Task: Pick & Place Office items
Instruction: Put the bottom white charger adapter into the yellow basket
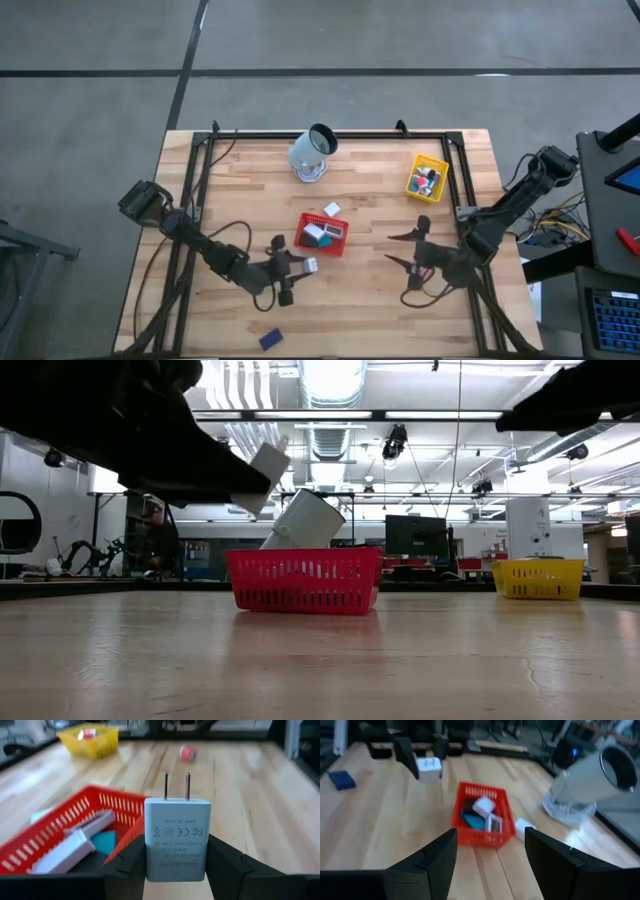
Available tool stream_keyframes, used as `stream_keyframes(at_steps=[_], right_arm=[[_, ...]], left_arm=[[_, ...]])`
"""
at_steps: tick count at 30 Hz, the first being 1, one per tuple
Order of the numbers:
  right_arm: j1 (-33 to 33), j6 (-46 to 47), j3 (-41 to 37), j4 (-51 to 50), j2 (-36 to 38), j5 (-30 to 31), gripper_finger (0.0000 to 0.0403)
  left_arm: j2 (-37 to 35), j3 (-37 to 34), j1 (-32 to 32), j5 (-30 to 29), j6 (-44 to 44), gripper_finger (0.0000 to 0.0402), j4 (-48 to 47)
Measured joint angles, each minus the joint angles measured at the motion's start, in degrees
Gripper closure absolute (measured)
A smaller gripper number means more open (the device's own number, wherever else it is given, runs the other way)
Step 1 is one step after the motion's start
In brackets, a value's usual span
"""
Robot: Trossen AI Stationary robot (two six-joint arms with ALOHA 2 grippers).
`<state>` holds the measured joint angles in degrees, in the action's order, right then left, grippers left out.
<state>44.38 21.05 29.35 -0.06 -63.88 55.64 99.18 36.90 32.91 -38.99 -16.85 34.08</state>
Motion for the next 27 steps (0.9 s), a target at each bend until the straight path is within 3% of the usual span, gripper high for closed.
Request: stream_keyframes(at_steps=[7, 12, 20, 27], right_arm=[[0.0, -12.47, -3.15, 14.48, -0.02, -2.69, 0.0179], [0.01, -18.11, -3.35, 19.48, -0.02, -6.3, 0.0179], [0.0, -24.18, -5.26, 27.52, -0.02, -6.7, 0.0179], [-0.02, -30.56, -12.9, 46.41, -0.05, -13.9, 0.0179]], left_arm=[[0.0, -4.63, -0.44, 2.89, 9.77, 0.0247, 14.97], [0.0, -4.12, -2.55, 7.41, 14.74, 0.0246, 16.84], [0.0, -4.04, -5.85, 13.09, 21.83, 0.0247, 24.0], [0.0, -4.23, -7.13, 15.81, 24.5, 0.0247, 25.73]])
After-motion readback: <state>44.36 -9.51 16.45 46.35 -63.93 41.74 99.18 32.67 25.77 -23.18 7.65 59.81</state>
